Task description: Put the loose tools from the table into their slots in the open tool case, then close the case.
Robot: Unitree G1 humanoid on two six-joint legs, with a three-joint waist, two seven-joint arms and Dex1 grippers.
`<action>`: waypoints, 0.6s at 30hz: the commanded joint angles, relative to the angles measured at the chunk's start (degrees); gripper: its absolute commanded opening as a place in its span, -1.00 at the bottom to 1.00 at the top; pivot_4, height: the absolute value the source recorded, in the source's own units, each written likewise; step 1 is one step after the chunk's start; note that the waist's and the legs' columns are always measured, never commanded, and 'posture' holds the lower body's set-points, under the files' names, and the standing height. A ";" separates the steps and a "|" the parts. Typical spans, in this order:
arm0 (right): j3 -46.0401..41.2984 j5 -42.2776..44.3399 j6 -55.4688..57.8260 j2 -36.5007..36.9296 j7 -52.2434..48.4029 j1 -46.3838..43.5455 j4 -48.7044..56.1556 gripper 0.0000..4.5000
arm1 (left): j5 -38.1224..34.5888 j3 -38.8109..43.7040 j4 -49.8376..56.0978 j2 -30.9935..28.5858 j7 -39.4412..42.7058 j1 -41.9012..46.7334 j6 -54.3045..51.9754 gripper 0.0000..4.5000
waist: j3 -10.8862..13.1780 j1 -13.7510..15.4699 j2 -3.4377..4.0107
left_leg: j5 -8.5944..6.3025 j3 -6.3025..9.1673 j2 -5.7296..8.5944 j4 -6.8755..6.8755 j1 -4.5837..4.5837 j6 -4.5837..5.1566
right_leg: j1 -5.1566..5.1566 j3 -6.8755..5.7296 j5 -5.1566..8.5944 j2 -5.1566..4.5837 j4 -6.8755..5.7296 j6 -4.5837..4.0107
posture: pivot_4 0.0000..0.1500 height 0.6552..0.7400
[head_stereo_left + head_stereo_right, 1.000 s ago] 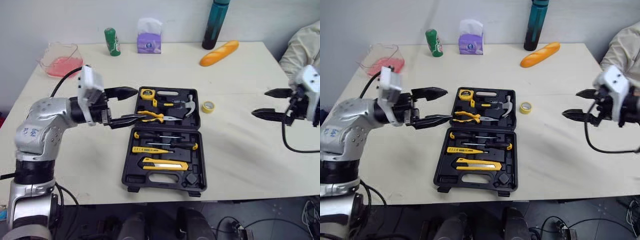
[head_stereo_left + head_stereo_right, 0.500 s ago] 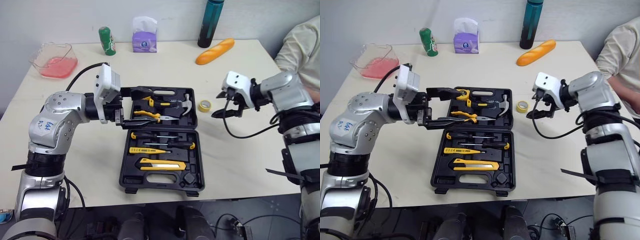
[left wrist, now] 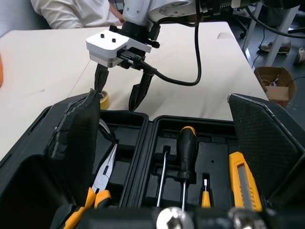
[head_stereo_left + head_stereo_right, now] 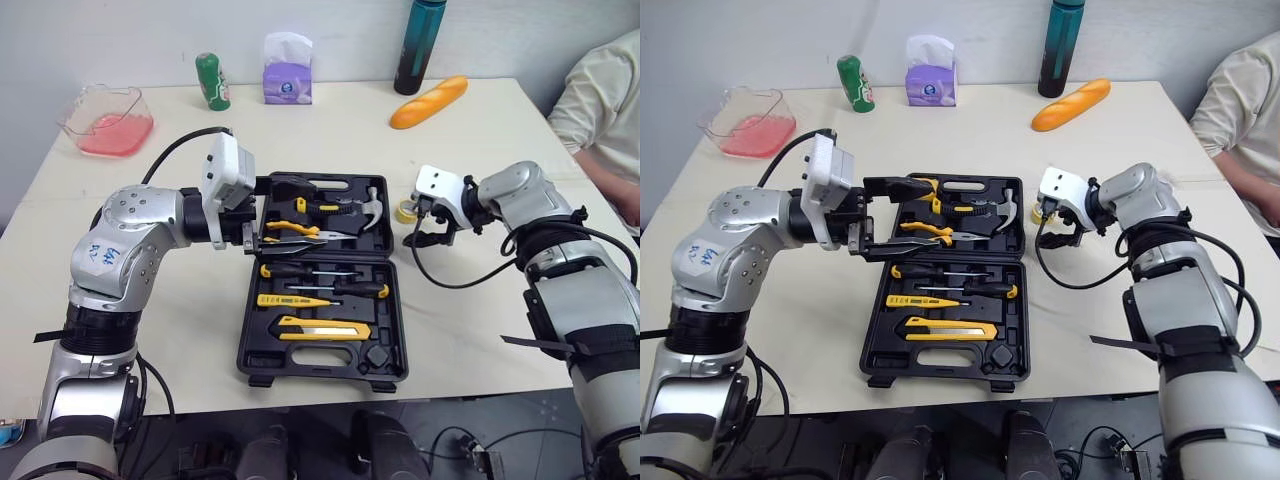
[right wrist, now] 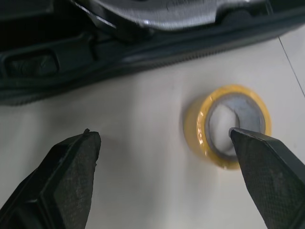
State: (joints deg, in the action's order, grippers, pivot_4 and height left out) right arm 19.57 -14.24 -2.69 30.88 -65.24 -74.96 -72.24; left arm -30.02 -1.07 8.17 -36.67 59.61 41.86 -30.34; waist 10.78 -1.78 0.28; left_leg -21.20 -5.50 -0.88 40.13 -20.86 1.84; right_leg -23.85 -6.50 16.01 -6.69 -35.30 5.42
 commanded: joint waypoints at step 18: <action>-1.95 -3.56 0.38 0.77 4.53 -0.58 -1.02 -0.98 | -0.73 1.12 5.54 -0.95 -1.84 -1.52 -0.90 1.00 | 0.00 0.00 0.01 | 0.06 0.14 0.02 0.09 -0.17 -0.01 | -0.07 -0.05 0.00 0.00 -0.06 0.00 | 1.00 1.00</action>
State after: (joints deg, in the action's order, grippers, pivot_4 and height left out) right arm 18.77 -18.01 -1.27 29.96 -59.24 -75.39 -74.65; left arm -30.07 -1.00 11.02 -36.90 57.71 40.44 -31.27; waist 10.78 -1.78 0.29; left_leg -21.14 -5.36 -0.86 40.22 -21.03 1.82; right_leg -23.92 -6.55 16.01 -6.68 -35.36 5.41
